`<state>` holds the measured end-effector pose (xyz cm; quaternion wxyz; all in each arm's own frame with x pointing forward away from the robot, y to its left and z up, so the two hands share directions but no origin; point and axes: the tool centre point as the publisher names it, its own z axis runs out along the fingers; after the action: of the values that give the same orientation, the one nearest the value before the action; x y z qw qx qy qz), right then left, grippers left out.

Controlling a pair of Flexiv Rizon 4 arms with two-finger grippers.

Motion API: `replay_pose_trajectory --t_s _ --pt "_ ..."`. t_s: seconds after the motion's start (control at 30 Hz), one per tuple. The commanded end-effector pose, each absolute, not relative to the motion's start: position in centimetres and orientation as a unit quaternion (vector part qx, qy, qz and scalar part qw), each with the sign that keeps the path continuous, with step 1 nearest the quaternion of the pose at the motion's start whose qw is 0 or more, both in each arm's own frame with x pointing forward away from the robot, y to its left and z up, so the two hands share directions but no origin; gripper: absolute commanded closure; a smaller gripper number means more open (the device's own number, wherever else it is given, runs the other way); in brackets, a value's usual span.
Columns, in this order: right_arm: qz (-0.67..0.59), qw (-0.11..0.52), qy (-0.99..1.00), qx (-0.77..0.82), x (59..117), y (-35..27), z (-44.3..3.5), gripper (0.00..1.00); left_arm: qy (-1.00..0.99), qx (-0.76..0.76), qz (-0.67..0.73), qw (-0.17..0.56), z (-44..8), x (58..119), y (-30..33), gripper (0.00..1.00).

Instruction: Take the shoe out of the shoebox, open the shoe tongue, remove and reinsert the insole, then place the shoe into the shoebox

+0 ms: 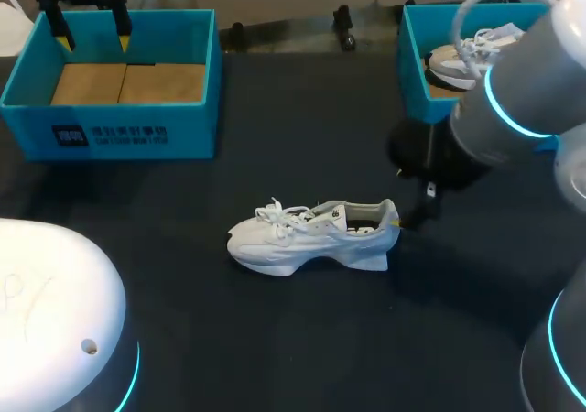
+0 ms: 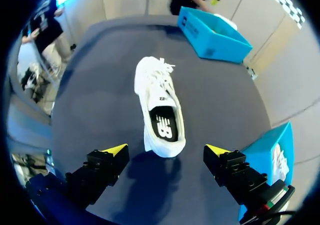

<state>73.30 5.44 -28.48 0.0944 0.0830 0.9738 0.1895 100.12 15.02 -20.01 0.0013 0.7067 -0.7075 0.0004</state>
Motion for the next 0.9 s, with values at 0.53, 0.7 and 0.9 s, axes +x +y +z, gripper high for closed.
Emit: replay_pose_trajectory --t_s 0.53,0.7,0.9 --pt "0.338 0.095 0.935 0.049 73.8 3.2 -33.8 0.0 -0.707 0.707 0.001 0.001 -20.0 100.0 15.0 0.0" --pt "0.35 0.093 0.931 0.042 74.4 2.8 -35.2 0.0 -0.707 0.707 0.001 0.001 -20.0 100.0 15.0 0.0" --pt "0.361 0.095 0.927 0.037 75.2 1.9 -36.6 0.0 -0.707 0.707 0.001 0.001 -20.0 100.0 15.0 0.0"
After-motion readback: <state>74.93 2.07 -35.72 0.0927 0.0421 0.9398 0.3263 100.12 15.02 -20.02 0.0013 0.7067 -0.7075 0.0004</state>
